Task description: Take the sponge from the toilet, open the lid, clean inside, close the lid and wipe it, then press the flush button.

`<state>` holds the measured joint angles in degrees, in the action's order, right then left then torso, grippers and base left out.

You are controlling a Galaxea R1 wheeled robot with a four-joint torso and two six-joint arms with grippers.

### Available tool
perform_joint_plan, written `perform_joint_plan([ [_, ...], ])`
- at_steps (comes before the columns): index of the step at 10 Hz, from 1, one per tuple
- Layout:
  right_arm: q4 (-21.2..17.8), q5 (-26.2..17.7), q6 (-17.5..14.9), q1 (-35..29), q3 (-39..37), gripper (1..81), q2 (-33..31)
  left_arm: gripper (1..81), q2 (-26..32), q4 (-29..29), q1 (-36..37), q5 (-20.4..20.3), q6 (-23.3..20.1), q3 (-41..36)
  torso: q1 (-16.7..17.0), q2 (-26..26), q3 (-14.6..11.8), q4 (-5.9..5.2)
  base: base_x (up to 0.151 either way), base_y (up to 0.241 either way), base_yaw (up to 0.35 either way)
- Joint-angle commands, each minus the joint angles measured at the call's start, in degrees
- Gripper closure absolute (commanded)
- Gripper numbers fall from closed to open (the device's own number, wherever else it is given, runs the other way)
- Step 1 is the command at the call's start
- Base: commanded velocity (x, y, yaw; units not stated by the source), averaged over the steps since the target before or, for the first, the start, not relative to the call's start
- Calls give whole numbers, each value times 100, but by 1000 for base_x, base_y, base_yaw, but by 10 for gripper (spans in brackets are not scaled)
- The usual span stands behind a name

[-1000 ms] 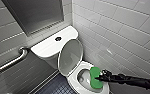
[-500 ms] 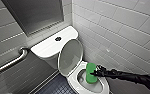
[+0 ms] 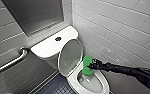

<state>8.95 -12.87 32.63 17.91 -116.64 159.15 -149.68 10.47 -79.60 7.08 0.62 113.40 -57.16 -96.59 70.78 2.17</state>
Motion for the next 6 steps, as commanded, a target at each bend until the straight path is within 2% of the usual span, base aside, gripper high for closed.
perform_joint_plan([
  [1,-112,-119,15,-556,-409,811,356,10,69,-28,-113,478,-27,-63,0,0,0,2,0,0,0],
  [4,-104,30,24,-28,-868,811,480,10,78,-28,-201,469,-27,-72,0,0,0,0,0,0,0],
  [6,-139,162,32,87,-807,811,243,10,69,-28,-201,469,-27,-89,0,0,0,2,0,0,0],
])
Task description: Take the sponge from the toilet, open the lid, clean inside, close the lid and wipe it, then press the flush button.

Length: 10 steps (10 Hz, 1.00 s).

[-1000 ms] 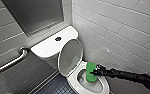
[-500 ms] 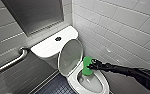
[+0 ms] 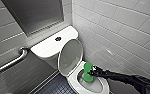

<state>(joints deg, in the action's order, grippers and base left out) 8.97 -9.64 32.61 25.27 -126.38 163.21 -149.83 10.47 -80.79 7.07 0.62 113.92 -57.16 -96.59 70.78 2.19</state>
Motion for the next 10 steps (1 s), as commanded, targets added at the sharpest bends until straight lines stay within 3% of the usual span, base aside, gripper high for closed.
perform_joint_plan([
  [1,-115,-152,158,-641,554,811,-462,10,58,-19,-83,471,-53,-142,0,0,0,0,0,0,0],
  [3,-106,-152,298,-571,1309,811,-1103,10,-12,-19,-91,471,-106,-150,0,0,0,0,0,0,0],
  [10,-115,278,492,343,2109,811,-2122,10,15,-2,-83,471,-159,-300,0,0,0,0,0,0,0],
])
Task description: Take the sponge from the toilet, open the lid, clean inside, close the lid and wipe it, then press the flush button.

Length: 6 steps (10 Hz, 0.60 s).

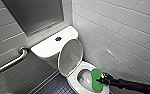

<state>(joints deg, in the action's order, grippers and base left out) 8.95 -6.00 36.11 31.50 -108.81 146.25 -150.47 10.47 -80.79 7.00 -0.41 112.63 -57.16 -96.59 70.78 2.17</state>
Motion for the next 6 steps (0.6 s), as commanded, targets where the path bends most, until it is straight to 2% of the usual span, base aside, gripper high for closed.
perform_joint_plan([
  [1,-113,54,186,-157,562,811,-680,10,69,51,-83,478,-47,-180,0,0,0,0,0,0,0],
  [6,-183,757,239,739,1337,811,-1631,10,60,121,-82,478,-55,-250,0,0,0,0,0,0,0],
])
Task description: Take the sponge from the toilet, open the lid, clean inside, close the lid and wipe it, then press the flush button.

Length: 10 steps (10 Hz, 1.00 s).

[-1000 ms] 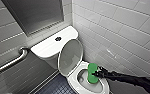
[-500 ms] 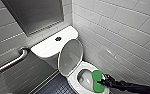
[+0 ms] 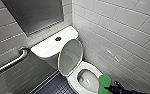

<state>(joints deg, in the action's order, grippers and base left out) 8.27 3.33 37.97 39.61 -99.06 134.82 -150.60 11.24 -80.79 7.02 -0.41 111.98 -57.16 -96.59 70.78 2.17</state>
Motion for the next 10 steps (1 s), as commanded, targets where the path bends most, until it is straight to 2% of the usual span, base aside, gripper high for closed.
perform_joint_plan([
  [1,-106,-18,52,131,467,811,-593,10,65,62,-91,476,-55,-211,0,0,0,0,0,0,0],
  [5,-97,687,35,1238,731,811,-1200,10,30,124,-56,476,-55,-221,0,0,0,0,0,0,0],
  [7,-79,1273,8,1949,1030,811,-1691,10,30,186,-38,476,-46,-264,0,0,-2,0,0,0,0],
  [10,-62,2031,-9,2925,1311,811,-1982,10,21,194,-38,476,-55,-264,0,-2,-2,2,0,0,0],
])
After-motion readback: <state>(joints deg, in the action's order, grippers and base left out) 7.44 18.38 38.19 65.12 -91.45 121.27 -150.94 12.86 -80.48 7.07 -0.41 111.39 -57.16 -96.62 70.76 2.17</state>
